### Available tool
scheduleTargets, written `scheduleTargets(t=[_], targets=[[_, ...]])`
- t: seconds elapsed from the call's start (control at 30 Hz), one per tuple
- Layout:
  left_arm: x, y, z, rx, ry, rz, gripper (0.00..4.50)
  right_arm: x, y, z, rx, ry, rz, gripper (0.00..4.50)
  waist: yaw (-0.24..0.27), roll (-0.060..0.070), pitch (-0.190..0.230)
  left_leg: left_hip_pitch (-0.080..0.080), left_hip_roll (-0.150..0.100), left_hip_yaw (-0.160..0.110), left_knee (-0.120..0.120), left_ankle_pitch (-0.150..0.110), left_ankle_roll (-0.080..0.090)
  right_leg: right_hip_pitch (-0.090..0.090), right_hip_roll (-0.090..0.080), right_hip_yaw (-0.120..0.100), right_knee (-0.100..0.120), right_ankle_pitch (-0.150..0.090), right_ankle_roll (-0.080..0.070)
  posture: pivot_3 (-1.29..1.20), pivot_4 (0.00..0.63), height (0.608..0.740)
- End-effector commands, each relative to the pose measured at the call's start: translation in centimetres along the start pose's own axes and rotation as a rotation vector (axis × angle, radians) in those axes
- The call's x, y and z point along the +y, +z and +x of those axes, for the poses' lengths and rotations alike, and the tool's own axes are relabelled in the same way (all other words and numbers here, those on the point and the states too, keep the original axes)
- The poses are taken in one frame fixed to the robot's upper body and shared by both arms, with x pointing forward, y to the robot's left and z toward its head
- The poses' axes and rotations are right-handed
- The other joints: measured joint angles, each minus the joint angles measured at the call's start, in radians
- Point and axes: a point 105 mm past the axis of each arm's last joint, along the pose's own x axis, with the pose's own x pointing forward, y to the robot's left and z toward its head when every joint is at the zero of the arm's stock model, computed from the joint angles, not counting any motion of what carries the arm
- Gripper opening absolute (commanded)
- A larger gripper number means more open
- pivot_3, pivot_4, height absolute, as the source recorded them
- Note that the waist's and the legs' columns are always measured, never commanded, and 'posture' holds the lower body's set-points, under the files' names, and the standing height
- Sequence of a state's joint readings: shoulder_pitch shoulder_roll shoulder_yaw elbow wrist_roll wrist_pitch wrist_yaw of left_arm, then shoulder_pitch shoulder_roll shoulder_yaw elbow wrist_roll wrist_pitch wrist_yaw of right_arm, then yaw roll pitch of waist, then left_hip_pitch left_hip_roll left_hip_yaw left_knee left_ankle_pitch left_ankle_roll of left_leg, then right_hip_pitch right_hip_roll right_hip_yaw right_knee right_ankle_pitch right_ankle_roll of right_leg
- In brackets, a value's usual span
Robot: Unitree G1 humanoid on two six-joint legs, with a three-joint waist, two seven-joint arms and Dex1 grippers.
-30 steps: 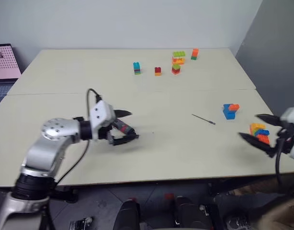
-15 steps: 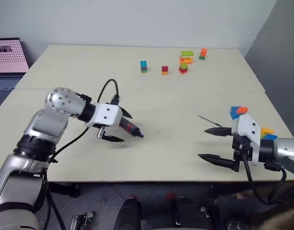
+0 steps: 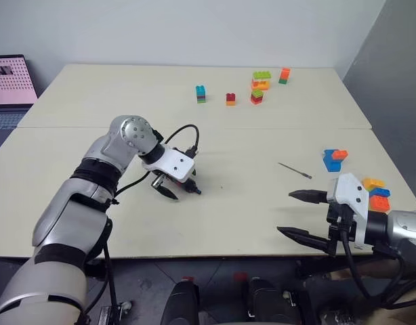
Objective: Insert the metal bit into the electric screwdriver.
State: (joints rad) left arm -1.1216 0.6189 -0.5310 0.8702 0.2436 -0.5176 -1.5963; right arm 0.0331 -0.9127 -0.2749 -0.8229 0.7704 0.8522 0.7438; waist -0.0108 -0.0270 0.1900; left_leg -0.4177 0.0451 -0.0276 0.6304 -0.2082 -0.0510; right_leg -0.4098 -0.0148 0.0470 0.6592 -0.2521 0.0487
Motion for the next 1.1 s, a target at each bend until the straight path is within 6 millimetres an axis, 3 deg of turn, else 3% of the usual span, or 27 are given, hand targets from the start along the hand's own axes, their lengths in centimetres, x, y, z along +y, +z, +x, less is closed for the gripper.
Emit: scheduleTargets(t=[0.03,0.2,0.23,0.27,0.6,0.8,1.03,1.1], targets=[[0.7,0.0,-0.2,0.027,0.006,0.014,4.5,0.4,0.8,-0.3,-0.023,-0.013,-0.029,4.46,-0.001,0.0,0.0,0.0,0.0,0.0,0.0,0.0,0.0,0.0,0.0,0.0,0.0,0.0,0.0,0.0,0.15,0.74],[1.1,0.1,1.1,0.028,0.007,-0.007,4.5,0.4,0.8,-0.2,-0.027,-0.022,-0.028,4.46,-0.006,0.0,0.0,0.0,0.0,0.0,0.0,0.0,0.0,0.0,0.0,0.0,0.0,0.0,0.0,0.0,0.15,0.74],[1.3,0.2,1.4,0.029,0.012,-0.011,4.12,0.4,0.8,-0.2,-0.026,-0.022,-0.028,4.5,-0.007,0.0,0.0,0.0,0.0,0.0,0.0,0.0,0.0,0.0,0.0,0.0,0.0,0.0,0.0,0.0,0.15,0.74],[1.3,0.2,1.6,0.029,0.013,-0.013,4.06,0.4,0.8,-0.2,-0.025,-0.023,-0.029,4.5,-0.008,0.0,0.0,0.0,0.0,0.0,0.0,0.0,0.0,0.0,0.0,0.0,0.0,0.0,0.0,0.0,0.15,0.74],[-0.1,-1.4,2.8,0.093,-0.018,0.005,1.7,0.1,1.2,-0.3,-0.03,-0.03,-0.046,4.5,-0.009,0.0,-0.001,0.003,0.0,-0.001,0.003,0.0,0.0,0.003,0.0,0.0,0.004,-0.002,-0.004,0.0,0.15,0.74],[-0.4,-1.2,2.6,0.059,-0.01,0.021,1.64,-0.1,1.4,-0.4,-0.025,-0.031,-0.064,4.5,-0.013,0.0,-0.001,0.003,0.0,-0.001,0.005,0.0,0.001,0.004,0.0,0.0,0.004,-0.001,-0.005,0.0,0.15,0.74],[4.0,3.6,-0.9,-0.272,0.227,-0.104,1.64,-0.5,2.0,-1.0,-0.042,-0.031,-0.063,4.5,-0.014,0.0,-0.001,0.001,0.0,-0.002,0.005,0.0,0.001,0.003,0.0,-0.001,0.003,0.002,0.0,0.0,0.15,0.74],[5.8,6.4,-2.8,-0.482,0.327,-0.175,1.64,-0.7,2.5,-1.2,-0.064,-0.033,-0.055,4.5,-0.011,-0.001,-0.001,0.0,0.0,-0.002,0.005,0.0,0.001,0.003,0.0,-0.001,0.003,0.001,0.001,0.0,0.15,0.74]])
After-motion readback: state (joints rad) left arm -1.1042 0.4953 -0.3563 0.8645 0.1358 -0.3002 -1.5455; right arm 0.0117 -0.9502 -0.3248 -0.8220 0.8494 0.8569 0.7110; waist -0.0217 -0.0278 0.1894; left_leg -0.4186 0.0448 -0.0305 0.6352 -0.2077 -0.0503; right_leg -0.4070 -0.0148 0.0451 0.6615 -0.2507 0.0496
